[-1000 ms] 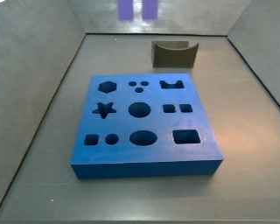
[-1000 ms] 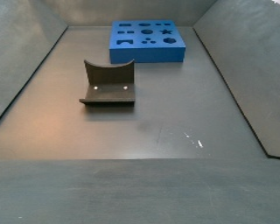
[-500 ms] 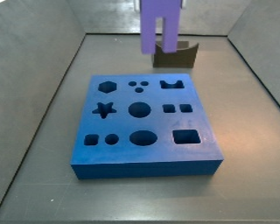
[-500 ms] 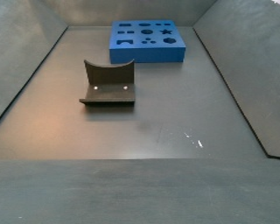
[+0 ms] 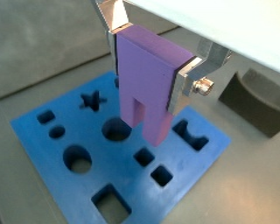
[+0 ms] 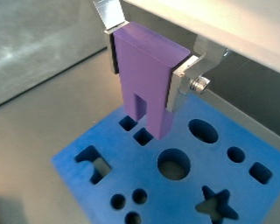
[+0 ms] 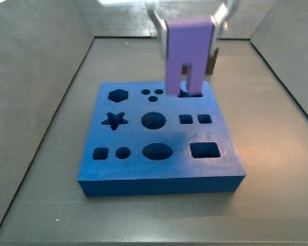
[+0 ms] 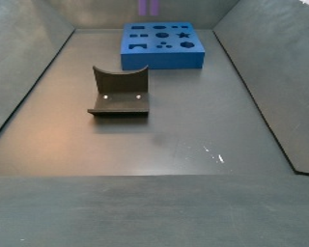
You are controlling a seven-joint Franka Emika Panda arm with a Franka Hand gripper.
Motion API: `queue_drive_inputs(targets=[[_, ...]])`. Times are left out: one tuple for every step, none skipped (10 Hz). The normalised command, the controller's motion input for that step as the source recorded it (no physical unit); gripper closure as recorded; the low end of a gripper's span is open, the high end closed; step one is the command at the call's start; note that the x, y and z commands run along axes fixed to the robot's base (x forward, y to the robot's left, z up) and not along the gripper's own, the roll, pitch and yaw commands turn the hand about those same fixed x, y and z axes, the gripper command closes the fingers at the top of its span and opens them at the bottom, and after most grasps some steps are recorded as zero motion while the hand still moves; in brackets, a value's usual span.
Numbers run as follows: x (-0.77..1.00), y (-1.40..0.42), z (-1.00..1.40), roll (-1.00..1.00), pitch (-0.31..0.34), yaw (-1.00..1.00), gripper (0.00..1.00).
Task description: Insert the double-square object.
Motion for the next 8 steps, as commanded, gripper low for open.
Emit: queue_drive_inputs(targets=[[0.17, 0.0, -0.48, 0.0, -0.114, 0.0, 1.0], [0.2, 0.02, -0.39, -0.03, -0.02, 0.0, 1.0], [0.11, 0.0, -0.59, 0.04, -0.133, 0.0, 1.0], [0.1, 0.0, -0.51, 0.08, -0.1, 0.0, 1.0], [0.07, 0.0, -0.15, 0.0, 0.0, 0.0, 1.0], [0.0, 0.0, -0.01, 0.0, 0.0, 0.0, 1.0], [0.03, 0.0, -0.14, 0.0, 0.0, 0.0, 1.0], [0.34, -0.01, -0.27, 0.0, 0.0, 0.0, 1.0]])
